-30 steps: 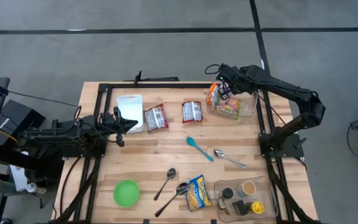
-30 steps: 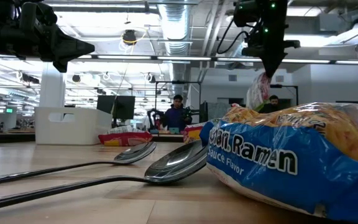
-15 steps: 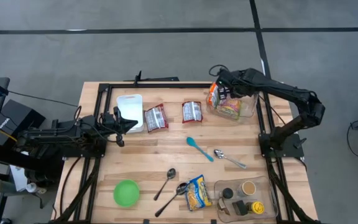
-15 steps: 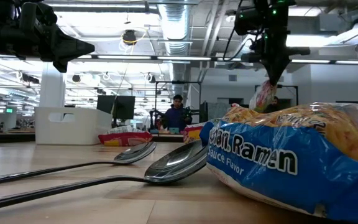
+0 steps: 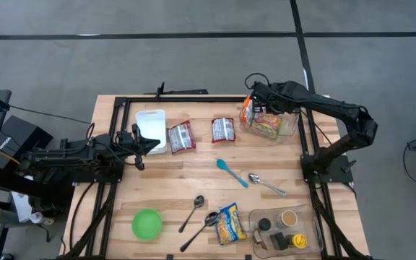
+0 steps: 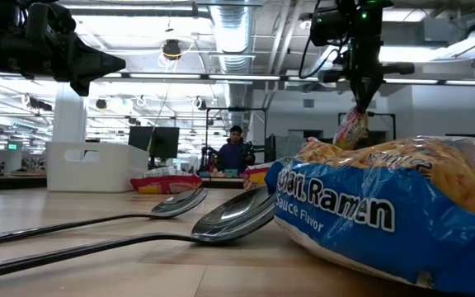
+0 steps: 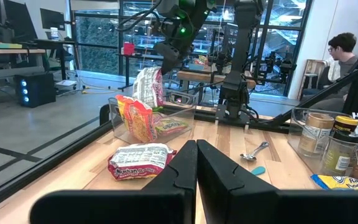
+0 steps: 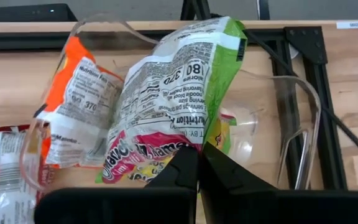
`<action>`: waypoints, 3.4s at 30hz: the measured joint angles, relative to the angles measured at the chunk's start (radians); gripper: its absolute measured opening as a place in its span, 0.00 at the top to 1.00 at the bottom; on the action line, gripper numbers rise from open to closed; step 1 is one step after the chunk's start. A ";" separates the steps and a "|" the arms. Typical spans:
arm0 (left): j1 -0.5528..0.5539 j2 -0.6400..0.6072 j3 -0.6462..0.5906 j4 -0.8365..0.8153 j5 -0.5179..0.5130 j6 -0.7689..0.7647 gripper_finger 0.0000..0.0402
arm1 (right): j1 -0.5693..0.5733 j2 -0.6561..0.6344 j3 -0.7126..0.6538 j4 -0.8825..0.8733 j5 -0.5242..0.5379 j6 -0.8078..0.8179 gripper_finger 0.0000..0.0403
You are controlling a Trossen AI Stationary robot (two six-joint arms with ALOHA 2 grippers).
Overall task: Pick & Place Food Item
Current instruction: Put the green noodle pack into the top transparent bin, then put the silver spoon into the white bin
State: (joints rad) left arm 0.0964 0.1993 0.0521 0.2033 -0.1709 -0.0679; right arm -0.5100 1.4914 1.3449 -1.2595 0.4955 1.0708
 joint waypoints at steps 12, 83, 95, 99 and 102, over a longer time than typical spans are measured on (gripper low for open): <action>0.000 0.000 0.000 0.000 0.000 0.000 0.99 | 0.026 0.000 -0.095 -0.002 -0.037 0.075 1.00; 0.000 0.000 0.000 0.000 0.000 0.000 0.99 | 0.500 -0.008 0.094 0.154 -0.234 -0.206 0.75; 0.000 0.000 0.000 0.000 0.000 0.000 0.99 | 0.646 0.000 0.094 0.153 -0.104 0.063 0.75; 0.000 0.000 0.000 0.000 0.000 0.000 0.99 | 0.686 0.002 0.094 0.131 -0.105 0.092 0.75; 0.000 0.000 0.000 0.000 0.000 0.000 0.99 | 0.717 0.003 0.094 0.087 -0.118 0.093 0.75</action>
State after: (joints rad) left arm 0.0967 0.1993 0.0524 0.2034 -0.1711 -0.0681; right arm 0.2069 1.4944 1.4387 -1.1724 0.3779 1.1642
